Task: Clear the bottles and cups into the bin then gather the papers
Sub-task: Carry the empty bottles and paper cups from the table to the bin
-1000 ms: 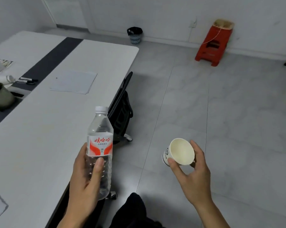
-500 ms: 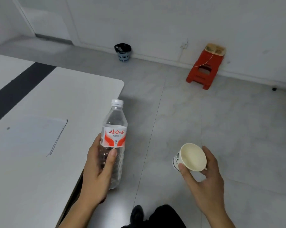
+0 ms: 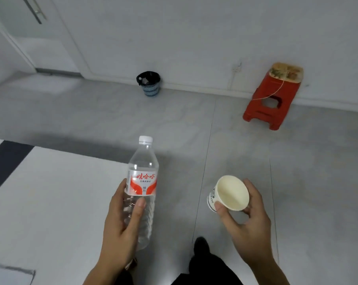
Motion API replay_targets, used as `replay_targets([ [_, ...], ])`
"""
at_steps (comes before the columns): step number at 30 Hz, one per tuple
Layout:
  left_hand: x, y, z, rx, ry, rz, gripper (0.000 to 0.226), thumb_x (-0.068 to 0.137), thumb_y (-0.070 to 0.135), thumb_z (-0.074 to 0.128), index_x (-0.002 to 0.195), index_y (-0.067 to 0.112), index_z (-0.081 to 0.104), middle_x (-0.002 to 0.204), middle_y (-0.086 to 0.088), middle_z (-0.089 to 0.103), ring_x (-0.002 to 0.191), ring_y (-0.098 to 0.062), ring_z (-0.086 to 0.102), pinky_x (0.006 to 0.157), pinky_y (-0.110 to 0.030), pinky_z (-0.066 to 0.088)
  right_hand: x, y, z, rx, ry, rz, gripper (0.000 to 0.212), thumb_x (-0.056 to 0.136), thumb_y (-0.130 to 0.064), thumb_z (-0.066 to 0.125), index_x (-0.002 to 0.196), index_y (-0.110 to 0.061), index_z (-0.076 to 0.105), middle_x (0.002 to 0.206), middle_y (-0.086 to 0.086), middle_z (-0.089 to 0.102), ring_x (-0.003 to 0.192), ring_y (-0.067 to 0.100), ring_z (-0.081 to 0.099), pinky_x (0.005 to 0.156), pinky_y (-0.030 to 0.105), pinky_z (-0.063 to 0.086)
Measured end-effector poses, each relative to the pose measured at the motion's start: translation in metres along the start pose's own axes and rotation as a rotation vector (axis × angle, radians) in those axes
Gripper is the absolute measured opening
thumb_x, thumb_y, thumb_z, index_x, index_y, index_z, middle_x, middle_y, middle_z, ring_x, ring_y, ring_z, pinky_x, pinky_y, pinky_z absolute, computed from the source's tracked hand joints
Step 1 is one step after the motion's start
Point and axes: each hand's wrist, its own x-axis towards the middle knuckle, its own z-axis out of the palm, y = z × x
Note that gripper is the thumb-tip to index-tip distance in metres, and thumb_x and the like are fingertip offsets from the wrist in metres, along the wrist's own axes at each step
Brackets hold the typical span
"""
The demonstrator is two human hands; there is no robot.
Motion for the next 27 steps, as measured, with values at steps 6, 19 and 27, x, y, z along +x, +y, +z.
replay_targets([
  [6, 0.145, 0.016, 0.018, -0.047, 0.176, -0.044, 0.057, 0.084, 0.058, 0.052, 0.139, 0.046, 0.043, 0.128, 0.022, 0.059, 0.112, 0.005, 0.058, 0.080, -0.011, 0.046, 0.179, -0.049, 0.086, -0.100, -0.240, -0.109, 0.090, 0.059, -0.067, 0.074, 0.139, -0.039, 0.045, 0.118, -0.032, 0.059, 0.105, -0.002, 0.060, 0.082, 0.013, 0.049],
  [19, 0.530, 0.022, 0.053, -0.097, 0.209, 0.029, 0.056, 0.090, 0.047, 0.051, 0.144, 0.034, 0.042, 0.132, 0.011, 0.059, 0.120, -0.008, 0.059, 0.091, -0.018, 0.050, 0.511, -0.101, 0.281, -0.216, -0.308, -0.163, 0.088, 0.061, -0.060, 0.076, 0.140, -0.034, 0.046, 0.124, -0.026, 0.057, 0.106, 0.003, 0.060, 0.080, 0.016, 0.049],
  [27, 0.753, 0.026, 0.093, -0.036, 0.108, 0.014, 0.061, 0.088, 0.057, 0.048, 0.145, 0.038, 0.038, 0.130, 0.008, 0.060, 0.113, -0.013, 0.062, 0.084, -0.035, 0.054, 0.697, -0.111, 0.366, -0.155, -0.209, -0.108, 0.093, 0.060, -0.059, 0.074, 0.143, -0.028, 0.045, 0.122, -0.022, 0.057, 0.104, 0.006, 0.062, 0.084, 0.023, 0.051],
])
